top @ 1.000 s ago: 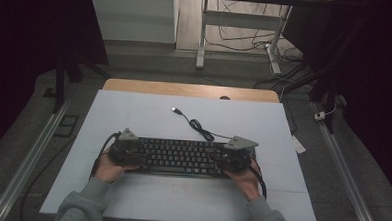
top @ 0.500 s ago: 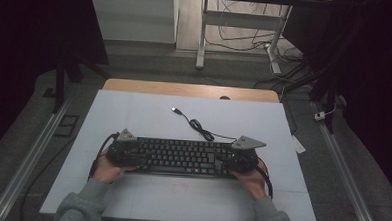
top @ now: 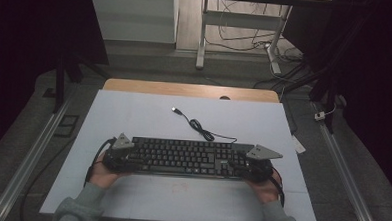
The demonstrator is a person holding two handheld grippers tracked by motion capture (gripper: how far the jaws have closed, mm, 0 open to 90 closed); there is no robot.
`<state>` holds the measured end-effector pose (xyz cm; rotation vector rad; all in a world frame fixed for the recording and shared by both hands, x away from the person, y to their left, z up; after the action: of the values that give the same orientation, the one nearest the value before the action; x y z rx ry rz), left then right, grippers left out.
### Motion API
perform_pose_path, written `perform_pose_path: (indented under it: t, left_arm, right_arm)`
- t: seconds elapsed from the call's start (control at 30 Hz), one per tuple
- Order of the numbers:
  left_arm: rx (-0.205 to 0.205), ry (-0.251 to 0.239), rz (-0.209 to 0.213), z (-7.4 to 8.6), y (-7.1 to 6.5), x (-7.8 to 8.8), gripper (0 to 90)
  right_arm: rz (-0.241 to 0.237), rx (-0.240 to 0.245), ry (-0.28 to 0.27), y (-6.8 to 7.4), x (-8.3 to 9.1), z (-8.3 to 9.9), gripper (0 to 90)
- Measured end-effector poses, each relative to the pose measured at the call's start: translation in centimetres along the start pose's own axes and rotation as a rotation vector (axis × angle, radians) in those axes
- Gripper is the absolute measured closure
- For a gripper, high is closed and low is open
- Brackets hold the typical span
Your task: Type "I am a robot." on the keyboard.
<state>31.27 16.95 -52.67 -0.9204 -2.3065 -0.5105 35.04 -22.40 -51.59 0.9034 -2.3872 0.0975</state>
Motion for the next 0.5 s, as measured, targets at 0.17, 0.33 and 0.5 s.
perform_pose_path:
  t: [0.17,0.33,0.5]
  left_arm:
    - [-0.002,-0.023,-0.008,0.8,-0.5,1.2,35.4]
    - [0.006,-0.04,-0.007,2.2,-1.3,2.2,35.5]
    - [-0.009,-0.048,-0.013,3.5,-1.6,3.2,35.4]
  right_arm:
    - [0.031,-0.022,0.004,-1.0,2.1,1.5,49.6]
    - [0.056,-0.042,-0.019,-2.2,4.2,2.8,48.6]
    - [0.072,-0.046,-0.013,-2.9,5.6,3.9,47.7]
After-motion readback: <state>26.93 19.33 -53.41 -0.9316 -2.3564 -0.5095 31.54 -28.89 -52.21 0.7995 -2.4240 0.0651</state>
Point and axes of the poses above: each handheld gripper's, and its own axes: x roughly backward along the jaws, z roughly out of its underside, y roughly to its left, the point moved 4 cm from there along -x, roughly forward along the jaws, and after that the axes turned 15 degrees about -x, right-handed, at the moved point
